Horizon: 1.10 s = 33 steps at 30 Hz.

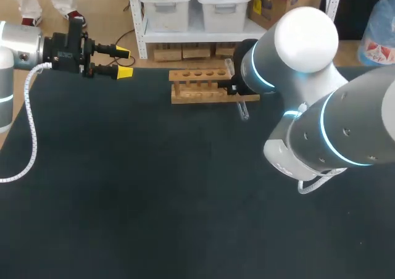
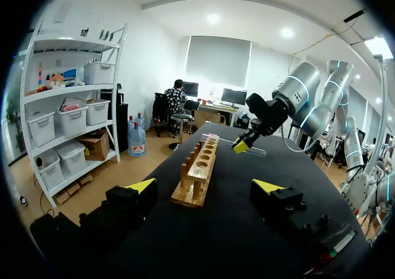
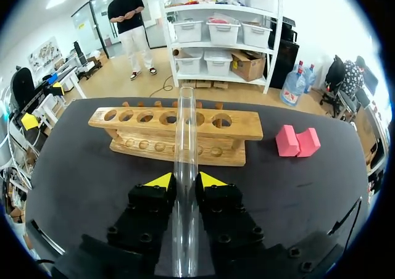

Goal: Grasp the test tube, adjust it, and insert it.

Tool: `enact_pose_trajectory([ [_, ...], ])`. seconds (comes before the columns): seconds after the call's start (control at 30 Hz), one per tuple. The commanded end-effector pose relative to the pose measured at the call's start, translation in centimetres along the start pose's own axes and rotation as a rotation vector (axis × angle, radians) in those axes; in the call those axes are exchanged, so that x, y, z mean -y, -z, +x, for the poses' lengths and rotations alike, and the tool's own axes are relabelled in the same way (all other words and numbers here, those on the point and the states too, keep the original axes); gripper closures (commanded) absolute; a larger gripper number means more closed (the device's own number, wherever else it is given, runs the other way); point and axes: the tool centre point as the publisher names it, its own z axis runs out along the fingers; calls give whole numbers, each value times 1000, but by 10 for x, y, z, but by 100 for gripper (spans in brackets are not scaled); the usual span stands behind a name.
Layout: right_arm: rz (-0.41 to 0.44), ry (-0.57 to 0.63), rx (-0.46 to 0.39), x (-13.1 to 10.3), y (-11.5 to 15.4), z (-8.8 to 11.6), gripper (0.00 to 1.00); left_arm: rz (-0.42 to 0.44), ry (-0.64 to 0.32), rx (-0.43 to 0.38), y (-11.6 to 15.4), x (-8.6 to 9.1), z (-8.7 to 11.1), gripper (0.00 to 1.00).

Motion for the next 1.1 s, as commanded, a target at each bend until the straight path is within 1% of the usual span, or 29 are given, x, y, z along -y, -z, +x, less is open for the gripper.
enact_pose_trajectory([
  [0.03,-7,-2,-22,1,-5,-3,100,0,-2,3,0,0,1,0],
  [0.47,-11,-19,-52,8,-10,0,100,0,-2,3,0,0,1,0],
  [0.67,1,-7,-39,9,-2,-7,100,0,-2,3,0,0,1,0],
  [1.1,3,33,-26,12,-19,-24,100,0,-2,3,0,0,1,0],
])
